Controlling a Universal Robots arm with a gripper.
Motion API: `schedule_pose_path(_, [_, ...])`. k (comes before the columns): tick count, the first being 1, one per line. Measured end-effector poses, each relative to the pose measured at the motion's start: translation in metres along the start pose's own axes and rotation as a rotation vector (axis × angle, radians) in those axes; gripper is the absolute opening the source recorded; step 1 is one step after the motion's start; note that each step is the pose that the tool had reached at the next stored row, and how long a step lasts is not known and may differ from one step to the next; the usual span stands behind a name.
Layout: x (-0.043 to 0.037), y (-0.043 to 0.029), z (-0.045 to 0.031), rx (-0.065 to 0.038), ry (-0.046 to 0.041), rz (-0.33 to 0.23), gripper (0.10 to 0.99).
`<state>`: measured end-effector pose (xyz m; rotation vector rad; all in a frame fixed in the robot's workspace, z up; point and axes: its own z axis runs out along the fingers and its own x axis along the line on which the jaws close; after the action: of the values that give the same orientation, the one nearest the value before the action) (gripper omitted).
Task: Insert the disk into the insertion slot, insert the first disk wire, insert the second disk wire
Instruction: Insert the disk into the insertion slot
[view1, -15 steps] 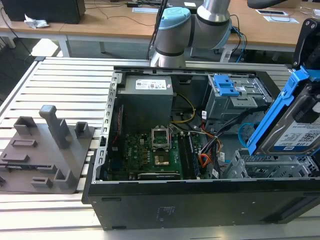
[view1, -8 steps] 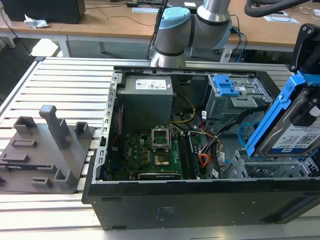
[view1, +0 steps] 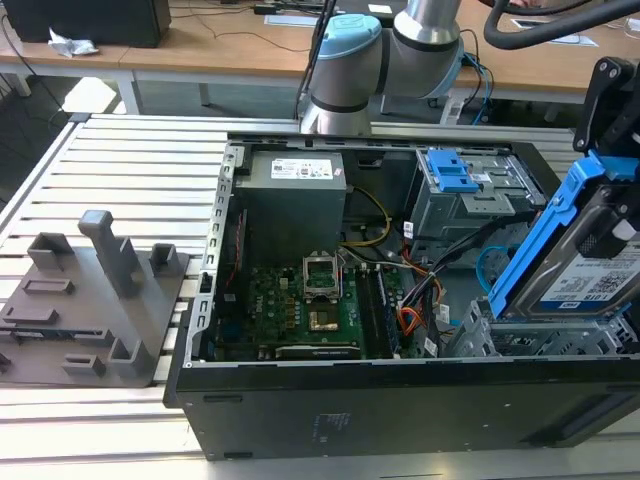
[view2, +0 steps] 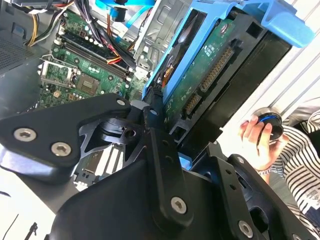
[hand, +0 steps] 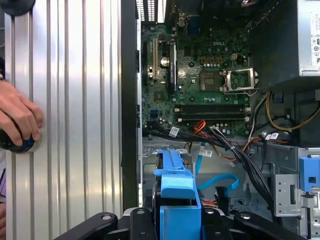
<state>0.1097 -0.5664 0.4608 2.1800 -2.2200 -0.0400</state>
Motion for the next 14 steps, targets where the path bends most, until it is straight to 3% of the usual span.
schedule_pose_path(14, [0.0,-0.0003,0.0064,0.0,0.0,0.0,0.361])
